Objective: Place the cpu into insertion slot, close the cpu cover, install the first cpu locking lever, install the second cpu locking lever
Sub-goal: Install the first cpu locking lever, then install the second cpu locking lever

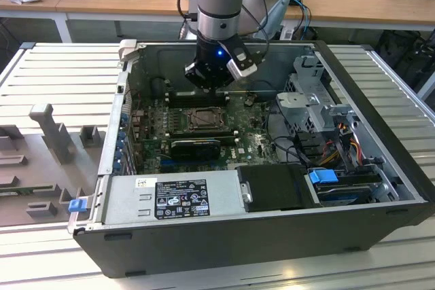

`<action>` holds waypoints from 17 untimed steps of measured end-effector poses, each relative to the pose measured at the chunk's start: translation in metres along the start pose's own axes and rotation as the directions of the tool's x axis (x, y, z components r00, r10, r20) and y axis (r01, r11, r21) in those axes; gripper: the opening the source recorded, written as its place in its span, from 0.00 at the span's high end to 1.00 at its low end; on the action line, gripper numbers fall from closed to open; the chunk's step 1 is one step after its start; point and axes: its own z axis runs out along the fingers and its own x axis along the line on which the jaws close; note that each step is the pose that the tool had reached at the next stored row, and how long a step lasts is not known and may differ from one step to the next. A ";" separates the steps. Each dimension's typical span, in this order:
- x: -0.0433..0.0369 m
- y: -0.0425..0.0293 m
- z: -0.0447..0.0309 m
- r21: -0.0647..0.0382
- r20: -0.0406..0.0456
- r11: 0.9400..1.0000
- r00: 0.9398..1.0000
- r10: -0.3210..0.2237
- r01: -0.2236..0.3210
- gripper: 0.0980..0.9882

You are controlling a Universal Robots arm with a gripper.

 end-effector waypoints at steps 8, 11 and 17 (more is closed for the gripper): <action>0.0004 -0.0035 -0.0004 0.000 0.000 1.000 1.000 0.000 0.000 0.99; 0.0004 -0.0043 -0.0005 0.000 0.000 1.000 1.000 0.000 0.000 0.99; 0.0005 -0.0058 -0.0007 0.000 0.000 1.000 1.000 0.000 0.000 0.99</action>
